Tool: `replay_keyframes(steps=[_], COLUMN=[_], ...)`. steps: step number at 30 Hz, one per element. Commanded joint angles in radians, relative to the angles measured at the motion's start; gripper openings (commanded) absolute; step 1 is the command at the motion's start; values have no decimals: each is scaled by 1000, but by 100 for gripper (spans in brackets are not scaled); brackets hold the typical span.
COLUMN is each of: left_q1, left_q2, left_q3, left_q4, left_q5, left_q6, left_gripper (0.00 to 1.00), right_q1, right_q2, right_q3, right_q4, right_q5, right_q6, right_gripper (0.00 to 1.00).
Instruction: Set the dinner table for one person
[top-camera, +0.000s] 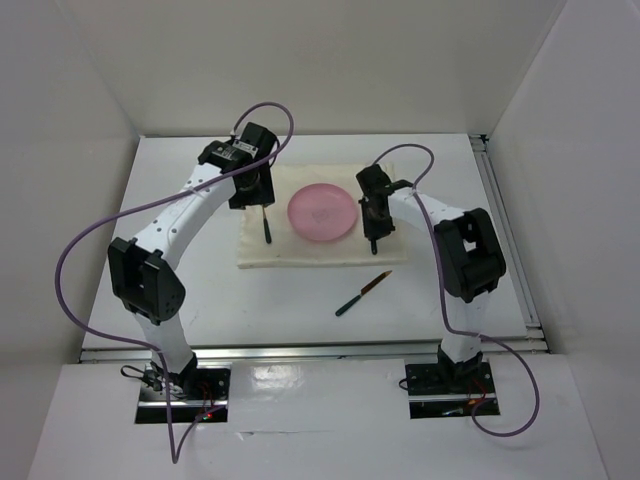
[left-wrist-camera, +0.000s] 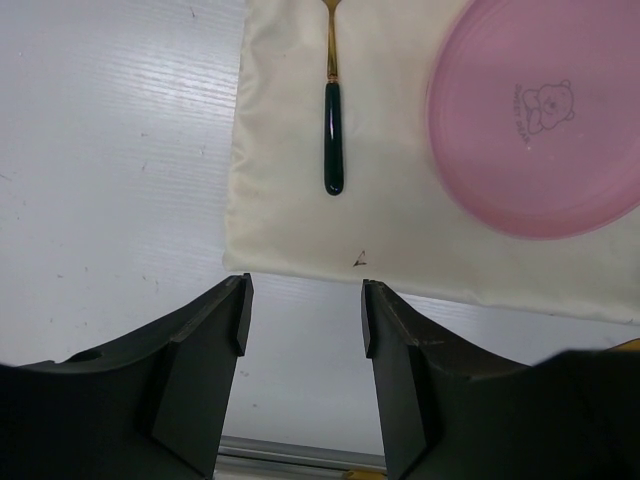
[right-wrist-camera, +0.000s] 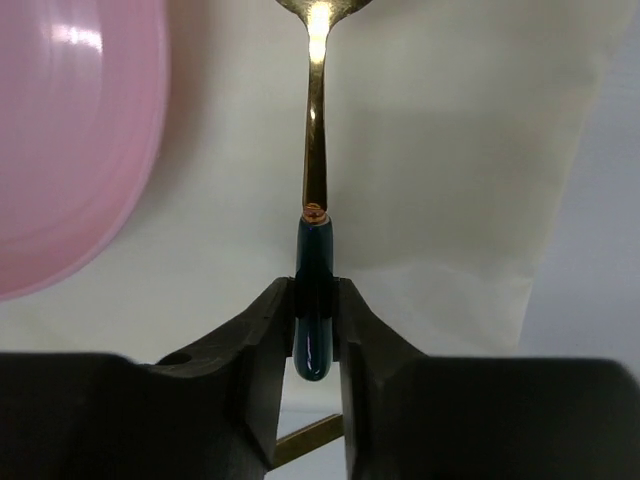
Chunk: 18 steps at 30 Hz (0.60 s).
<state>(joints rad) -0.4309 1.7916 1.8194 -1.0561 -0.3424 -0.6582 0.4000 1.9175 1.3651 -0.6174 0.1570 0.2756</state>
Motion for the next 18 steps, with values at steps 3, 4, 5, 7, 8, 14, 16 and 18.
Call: replay_keyframes(steps=[3, 4, 5, 7, 8, 14, 16, 18], left_q1=[3, 3, 3, 3, 3, 3, 3, 3], left_q2=[-52, -52, -52, -52, -52, -83, -95, -109], left_q3=[0, 0, 0, 0, 0, 9, 9, 9], left_q4=[-2, -2, -2, -2, -2, -25, -25, -25], left_q5=[-6, -6, -6, -6, -6, -4, -15, -35], left_q6=[-17, -17, -17, -17, -17, -17, -17, -17], left_gripper=[64, 64, 64, 64, 64, 64, 64, 64], right_q1=[-24, -24, -24, -24, -24, -24, -24, 16], right_q2=[15, 6, 6, -37, -55, -305, -382, -480], right_q3=[51, 51, 51, 51, 51, -130, -222, -364], right_q4=[39, 39, 39, 39, 27, -19, -9, 17], right_q5=[-17, -17, -26, -27, -5, -48, -153, -245], right_q6=[7, 19, 19, 31, 43, 169, 264, 345], right_gripper=[60, 63, 63, 67, 71, 71, 71, 70])
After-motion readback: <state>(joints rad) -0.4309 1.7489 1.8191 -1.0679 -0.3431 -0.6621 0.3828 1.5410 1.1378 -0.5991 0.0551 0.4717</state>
